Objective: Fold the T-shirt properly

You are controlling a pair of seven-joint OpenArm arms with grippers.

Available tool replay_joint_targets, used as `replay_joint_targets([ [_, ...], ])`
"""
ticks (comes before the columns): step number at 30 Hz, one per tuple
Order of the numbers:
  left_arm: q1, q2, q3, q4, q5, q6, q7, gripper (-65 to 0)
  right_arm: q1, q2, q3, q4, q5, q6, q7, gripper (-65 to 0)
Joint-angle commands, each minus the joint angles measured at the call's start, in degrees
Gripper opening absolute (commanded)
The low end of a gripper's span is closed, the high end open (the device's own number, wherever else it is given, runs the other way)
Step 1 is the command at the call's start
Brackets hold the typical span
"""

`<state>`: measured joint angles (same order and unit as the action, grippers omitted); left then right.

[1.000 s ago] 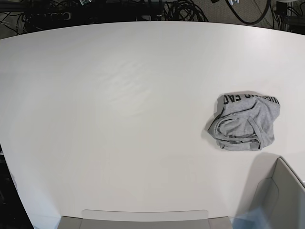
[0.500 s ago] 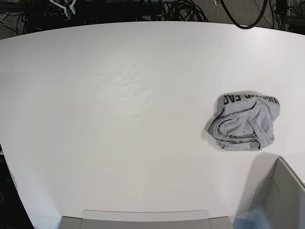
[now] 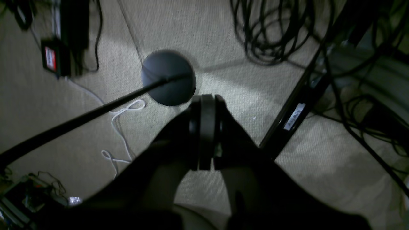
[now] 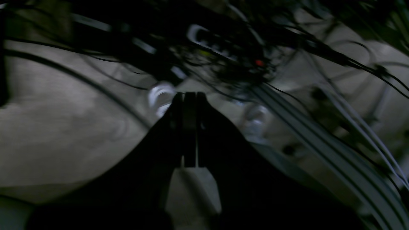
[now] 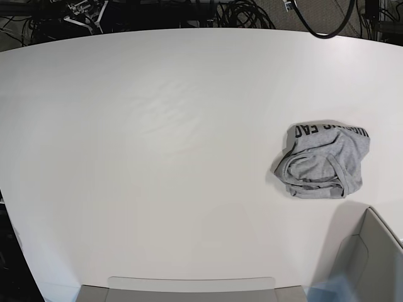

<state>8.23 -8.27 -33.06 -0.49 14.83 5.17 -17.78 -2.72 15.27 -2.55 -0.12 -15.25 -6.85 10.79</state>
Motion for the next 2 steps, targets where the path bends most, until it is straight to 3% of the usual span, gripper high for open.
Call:
replay_joint_targets([
  [1, -0.8, -0.8, 0.0, 0.5, -0.2, 0.9, -1.2, -65.0, 0.4, 0.8, 0.0, 0.1, 0.1, -0.6, 0.5, -65.0],
  [2, -0.9, -0.7, -0.1, 0.5, -0.2, 0.9, -1.2, -65.0, 0.3, 0.4, 0.0, 0.1, 0.1, -0.6, 0.5, -65.0],
])
